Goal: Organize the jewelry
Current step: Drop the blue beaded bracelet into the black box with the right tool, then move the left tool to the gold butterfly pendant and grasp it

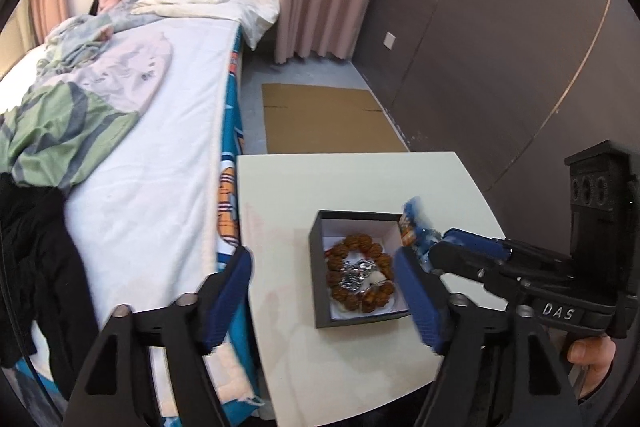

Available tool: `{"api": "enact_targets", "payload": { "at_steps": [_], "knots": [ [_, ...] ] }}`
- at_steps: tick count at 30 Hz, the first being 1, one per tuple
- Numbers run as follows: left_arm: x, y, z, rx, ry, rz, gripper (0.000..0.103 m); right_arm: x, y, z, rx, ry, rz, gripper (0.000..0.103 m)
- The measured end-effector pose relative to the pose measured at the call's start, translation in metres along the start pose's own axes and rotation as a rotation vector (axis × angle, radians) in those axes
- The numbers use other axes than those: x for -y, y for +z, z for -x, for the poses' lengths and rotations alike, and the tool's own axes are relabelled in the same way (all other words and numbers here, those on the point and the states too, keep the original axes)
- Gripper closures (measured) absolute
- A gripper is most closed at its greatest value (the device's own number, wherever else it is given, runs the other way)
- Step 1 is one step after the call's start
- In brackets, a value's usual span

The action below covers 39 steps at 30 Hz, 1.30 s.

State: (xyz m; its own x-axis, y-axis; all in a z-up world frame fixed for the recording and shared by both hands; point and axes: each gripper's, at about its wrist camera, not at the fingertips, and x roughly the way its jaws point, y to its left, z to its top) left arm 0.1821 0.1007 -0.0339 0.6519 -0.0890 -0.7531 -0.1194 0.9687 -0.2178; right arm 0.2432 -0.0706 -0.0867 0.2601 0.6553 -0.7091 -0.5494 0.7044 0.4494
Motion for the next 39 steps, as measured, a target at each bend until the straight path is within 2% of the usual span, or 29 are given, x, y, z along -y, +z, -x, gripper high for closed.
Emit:
{"api": "enact_targets", "payload": {
  "at_steps": [1,2,11,15,21,23,25,29,31,39],
  "knots": [
    [-0.002,-0.001,0.002,0.004,0.002,0.003,0.02,0.0,0.0,0.001,0.006,-0.011,0.001,0.03],
    [-0.004,-0.002,0.006,0.006,0.004,0.005,0.02,0.001,-0.001,0.003,0.012,-0.024,-0.001,0.03],
    [0.0,-0.014,0.015,0.023,-0.012,0.005,0.02,0.029,-0.01,0.03,0.02,-0.044,-0.057,0.029],
    [0.009,-0.02,0.012,0.018,-0.024,-0.004,0.02,0.042,-0.016,0.039,0.013,-0.068,-0.063,0.025],
    [0.031,-0.03,0.005,0.003,-0.028,-0.05,0.02,0.051,-0.025,0.052,0.006,-0.11,-0.029,0.024],
    [0.038,-0.034,0.002,-0.007,-0.039,-0.059,0.02,0.057,-0.029,0.057,0.003,-0.127,-0.027,0.02],
    [0.046,-0.038,-0.002,-0.019,-0.046,-0.066,0.02,0.063,-0.033,0.061,-0.002,-0.139,-0.03,0.01],
    [0.064,-0.049,-0.012,-0.044,-0.062,-0.093,0.02,0.074,-0.039,0.071,0.003,-0.168,-0.033,0.006],
    [0.074,-0.055,-0.018,-0.059,-0.069,-0.109,0.02,0.08,-0.042,0.076,0.007,-0.179,-0.04,0.0],
    [0.11,-0.07,-0.038,-0.092,-0.1,-0.163,0.02,0.104,-0.053,0.101,0.038,-0.229,-0.063,0.0]
  ]
}}
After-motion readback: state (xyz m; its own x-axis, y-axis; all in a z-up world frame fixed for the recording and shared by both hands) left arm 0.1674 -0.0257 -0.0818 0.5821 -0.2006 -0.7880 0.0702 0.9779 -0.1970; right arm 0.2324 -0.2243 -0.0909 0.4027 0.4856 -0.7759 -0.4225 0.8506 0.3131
